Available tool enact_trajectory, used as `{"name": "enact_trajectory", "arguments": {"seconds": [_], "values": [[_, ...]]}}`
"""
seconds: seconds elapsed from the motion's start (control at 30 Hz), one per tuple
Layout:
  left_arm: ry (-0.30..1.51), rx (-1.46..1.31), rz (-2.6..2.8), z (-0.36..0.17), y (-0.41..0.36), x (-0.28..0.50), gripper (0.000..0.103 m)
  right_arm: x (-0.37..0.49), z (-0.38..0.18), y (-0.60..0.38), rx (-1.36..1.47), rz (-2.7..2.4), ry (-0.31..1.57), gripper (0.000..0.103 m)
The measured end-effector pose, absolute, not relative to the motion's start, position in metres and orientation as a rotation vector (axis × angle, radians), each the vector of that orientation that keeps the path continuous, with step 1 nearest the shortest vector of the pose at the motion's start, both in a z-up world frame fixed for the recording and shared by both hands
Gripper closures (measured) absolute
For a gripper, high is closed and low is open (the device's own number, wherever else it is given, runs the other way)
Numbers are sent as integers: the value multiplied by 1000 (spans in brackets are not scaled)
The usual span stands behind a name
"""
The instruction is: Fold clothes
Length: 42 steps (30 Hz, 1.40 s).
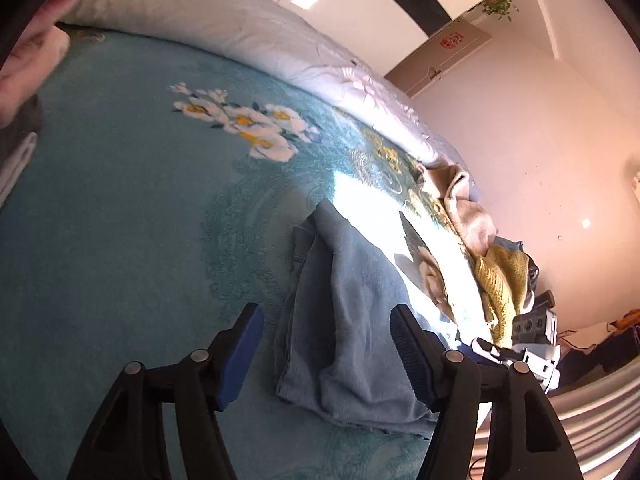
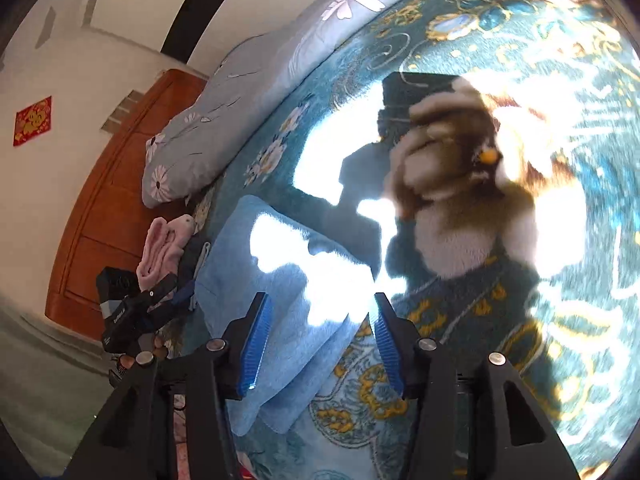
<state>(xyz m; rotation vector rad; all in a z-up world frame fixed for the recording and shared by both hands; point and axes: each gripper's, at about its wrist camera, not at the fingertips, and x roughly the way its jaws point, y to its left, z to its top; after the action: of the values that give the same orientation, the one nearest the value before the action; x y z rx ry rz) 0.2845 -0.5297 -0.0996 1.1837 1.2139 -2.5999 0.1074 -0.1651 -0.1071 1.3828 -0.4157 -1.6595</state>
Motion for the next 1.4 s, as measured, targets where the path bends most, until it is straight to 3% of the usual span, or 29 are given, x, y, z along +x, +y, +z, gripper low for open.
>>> {"name": "enact_trajectory", "arguments": {"seconds": [0.2, 0.5, 0.53, 0.6, 0.73, 0.77, 0.87, 1.1, 1.23, 1.4], "values": [[1170, 1476, -2552, -133, -515, 229, 33, 144, -128, -174, 1439, -1736, -600, 51], [1183, 1401, -2632, -132, -503, 235, 39, 162, -132, -181, 1394, -1790, -703, 52], [1179, 1398, -2623, -132, -502, 236, 44, 161, -132, -180, 1397, -1783, -713, 54], [1204, 1379, -2615, -133, -500, 237, 52, 160, -136, -180, 1413, -1749, -734, 75], [1225, 1355, -2619, -128, -495, 243, 76, 153, -143, -185, 1433, -1701, -729, 88], [1215, 1339, -2634, -124, -492, 248, 81, 151, -138, -185, 1431, -1695, -713, 90], [1189, 1289, -2671, -111, -485, 269, 84, 150, -111, -191, 1383, -1671, -587, 91], [1108, 1015, -2739, -73, -460, 368, 84, 171, -56, -215, 1225, -1540, -320, 91], [1124, 1019, -2650, -91, -465, 393, 84, 178, -71, -235, 1213, -1484, -218, 91], [1308, 1063, -2523, -133, -479, 401, 80, 179, -126, -242, 1366, -1503, -186, 91]]}}
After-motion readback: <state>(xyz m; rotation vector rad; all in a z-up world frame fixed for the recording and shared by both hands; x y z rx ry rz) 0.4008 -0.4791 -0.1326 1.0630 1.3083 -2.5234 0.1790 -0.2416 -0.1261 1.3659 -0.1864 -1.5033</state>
